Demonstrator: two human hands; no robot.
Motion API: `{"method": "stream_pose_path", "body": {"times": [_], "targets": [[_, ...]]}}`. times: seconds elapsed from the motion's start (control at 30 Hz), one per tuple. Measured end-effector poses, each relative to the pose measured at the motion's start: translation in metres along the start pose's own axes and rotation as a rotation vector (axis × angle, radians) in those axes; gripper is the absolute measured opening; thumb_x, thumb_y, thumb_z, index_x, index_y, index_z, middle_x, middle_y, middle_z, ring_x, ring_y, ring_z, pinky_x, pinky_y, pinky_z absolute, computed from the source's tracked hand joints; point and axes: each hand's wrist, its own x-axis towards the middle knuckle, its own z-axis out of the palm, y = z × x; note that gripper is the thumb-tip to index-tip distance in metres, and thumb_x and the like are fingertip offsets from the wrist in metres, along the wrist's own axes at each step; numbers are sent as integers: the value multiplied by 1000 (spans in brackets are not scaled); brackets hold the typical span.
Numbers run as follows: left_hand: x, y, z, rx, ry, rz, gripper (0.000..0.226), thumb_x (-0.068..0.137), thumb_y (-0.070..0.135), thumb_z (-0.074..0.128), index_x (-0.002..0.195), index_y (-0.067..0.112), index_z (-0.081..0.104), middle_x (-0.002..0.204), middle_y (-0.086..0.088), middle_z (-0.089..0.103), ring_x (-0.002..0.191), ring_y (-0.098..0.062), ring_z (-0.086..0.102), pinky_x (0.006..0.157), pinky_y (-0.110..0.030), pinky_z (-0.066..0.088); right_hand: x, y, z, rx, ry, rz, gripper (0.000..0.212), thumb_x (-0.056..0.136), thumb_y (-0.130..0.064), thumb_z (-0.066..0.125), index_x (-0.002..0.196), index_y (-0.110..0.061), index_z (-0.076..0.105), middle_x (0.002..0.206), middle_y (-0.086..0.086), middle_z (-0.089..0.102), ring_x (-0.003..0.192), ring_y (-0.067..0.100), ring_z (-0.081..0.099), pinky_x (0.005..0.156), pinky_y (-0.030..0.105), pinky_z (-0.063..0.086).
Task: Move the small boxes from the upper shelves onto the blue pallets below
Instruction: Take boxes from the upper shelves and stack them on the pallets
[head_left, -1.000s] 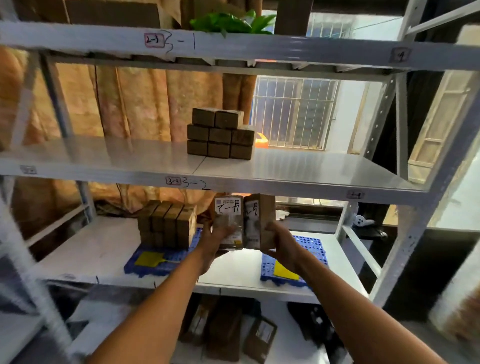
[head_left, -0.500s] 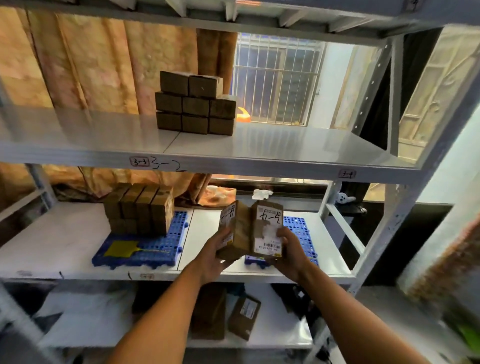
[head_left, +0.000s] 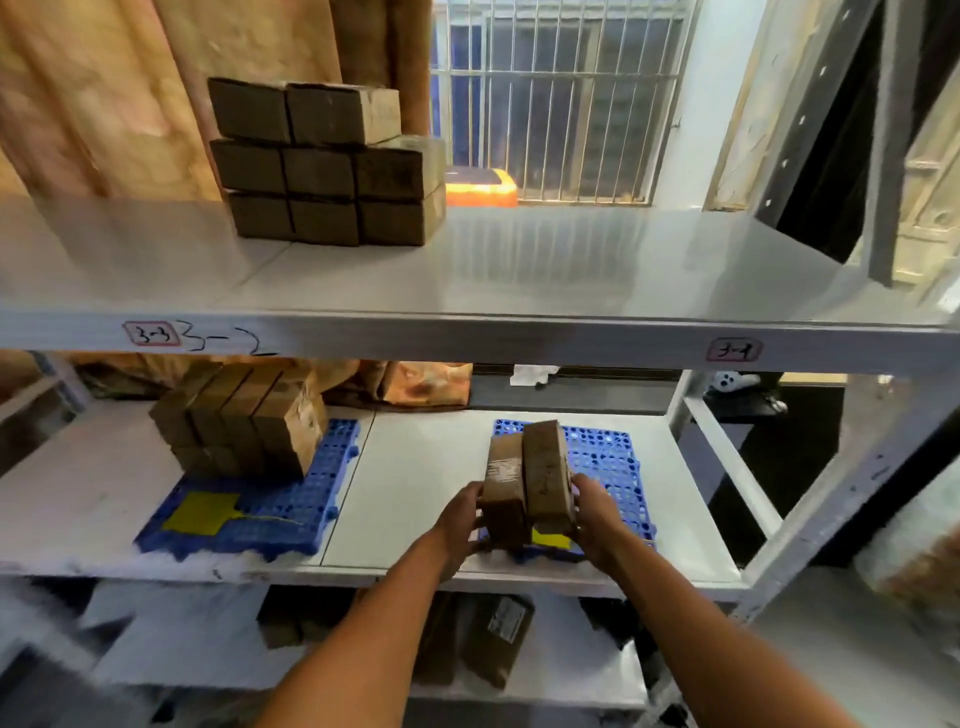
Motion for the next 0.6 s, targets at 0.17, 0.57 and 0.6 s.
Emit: {"method": "stream_pose_path", "body": {"times": [0.17,0.57,0.6], "targets": [[40,1,18,55,135,63,45,102,55,40,109,22,69,108,-6,73,98,-18,69,78,-32,57,55,-11,8,-187,-10,-77,26,106,-26,46,111,-8,64,105,19,67,84,25,62,69,35,51],[140,33,23,368,280,106,33,105,32,49,133,15,47,133,-10,58,116,-26,59,96,-39,55,123,-22,40,-360,110,-128,40,95,-36,70,127,-13,59,113,11,66,96,25,68,73,35,56],[143,32,21,367,275,103,35,105,33,48,135,16,47,135,-10,57,117,-25,59,99,-41,54,127,-21,39,-373,111,-132,41,96,-37,69,128,-13,60,115,11,66,101,26,68,79,38,58]]}}
